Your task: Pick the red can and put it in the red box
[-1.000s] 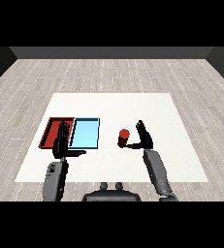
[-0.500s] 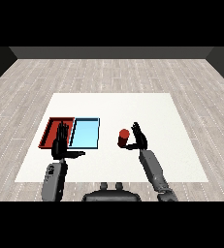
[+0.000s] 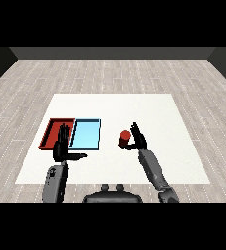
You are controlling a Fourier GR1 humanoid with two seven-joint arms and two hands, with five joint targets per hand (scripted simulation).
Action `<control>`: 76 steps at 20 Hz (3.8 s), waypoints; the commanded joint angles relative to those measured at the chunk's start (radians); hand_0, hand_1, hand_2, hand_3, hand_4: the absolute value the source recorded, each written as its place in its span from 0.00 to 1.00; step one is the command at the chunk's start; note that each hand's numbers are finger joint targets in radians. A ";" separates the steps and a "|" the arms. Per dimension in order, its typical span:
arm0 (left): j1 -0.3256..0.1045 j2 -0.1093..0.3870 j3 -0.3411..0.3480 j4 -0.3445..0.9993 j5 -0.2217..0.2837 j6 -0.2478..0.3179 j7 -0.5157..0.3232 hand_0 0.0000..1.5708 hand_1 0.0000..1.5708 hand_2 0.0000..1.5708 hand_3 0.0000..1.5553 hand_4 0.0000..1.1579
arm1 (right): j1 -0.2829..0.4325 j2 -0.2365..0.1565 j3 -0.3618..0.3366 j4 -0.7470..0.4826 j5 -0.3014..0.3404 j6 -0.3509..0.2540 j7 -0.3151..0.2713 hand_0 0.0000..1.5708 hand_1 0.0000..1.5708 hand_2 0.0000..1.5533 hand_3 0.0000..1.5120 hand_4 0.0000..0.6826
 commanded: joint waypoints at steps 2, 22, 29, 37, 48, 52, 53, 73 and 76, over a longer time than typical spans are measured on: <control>-0.020 0.017 0.023 -0.030 0.024 0.000 0.052 0.00 0.00 0.00 0.00 0.00 | -0.062 0.001 -0.042 0.106 -0.013 0.037 -0.044 0.00 0.00 0.00 0.00 0.00; 0.015 -0.015 -0.007 -0.006 -0.004 0.011 -0.024 0.00 0.00 0.00 0.00 0.00 | -0.237 0.003 0.254 0.326 -0.271 -0.130 -0.119 0.00 0.00 0.00 0.00 0.00; -0.036 0.025 0.041 0.028 0.018 0.003 -0.003 0.00 0.00 0.00 0.00 0.00 | -0.311 0.003 0.225 0.431 -0.284 -0.291 -0.113 0.94 0.94 0.95 0.95 0.83; 0.023 -0.001 -0.006 -0.068 0.018 0.003 0.042 0.00 0.00 0.00 0.00 0.00 | -0.209 0.003 0.335 0.315 -0.293 -0.370 -0.124 0.93 0.93 0.93 0.93 0.86; -0.057 -0.019 -0.037 0.074 -0.035 0.023 -0.027 0.00 0.00 0.00 0.00 0.00 | -0.181 -0.040 0.322 0.062 -0.163 -0.409 -0.041 0.91 0.91 0.92 0.91 0.90; -0.023 -0.024 -0.077 0.019 -0.044 0.017 0.036 0.00 0.00 0.00 0.00 0.00 | -0.130 -0.069 0.339 -0.088 -0.109 -0.450 -0.011 0.91 0.91 0.92 0.91 0.91; 0.004 -0.020 -0.075 0.010 -0.036 -0.002 -0.006 0.00 0.00 0.00 0.00 0.00 | -0.156 -0.073 0.332 -0.096 -0.083 -0.456 0.043 0.91 0.91 0.92 0.91 0.91; -0.171 -0.037 -0.318 0.108 0.009 0.176 0.179 0.00 0.00 0.00 0.00 0.00 | 0.032 0.002 0.411 -0.501 0.026 -0.565 0.166 0.92 0.92 0.92 0.91 0.95; -0.179 -0.037 -0.398 0.209 0.006 0.251 0.101 0.00 0.00 0.00 0.00 0.00 | -0.007 0.002 0.366 -0.508 0.042 -0.553 0.205 0.93 0.93 0.93 0.92 0.97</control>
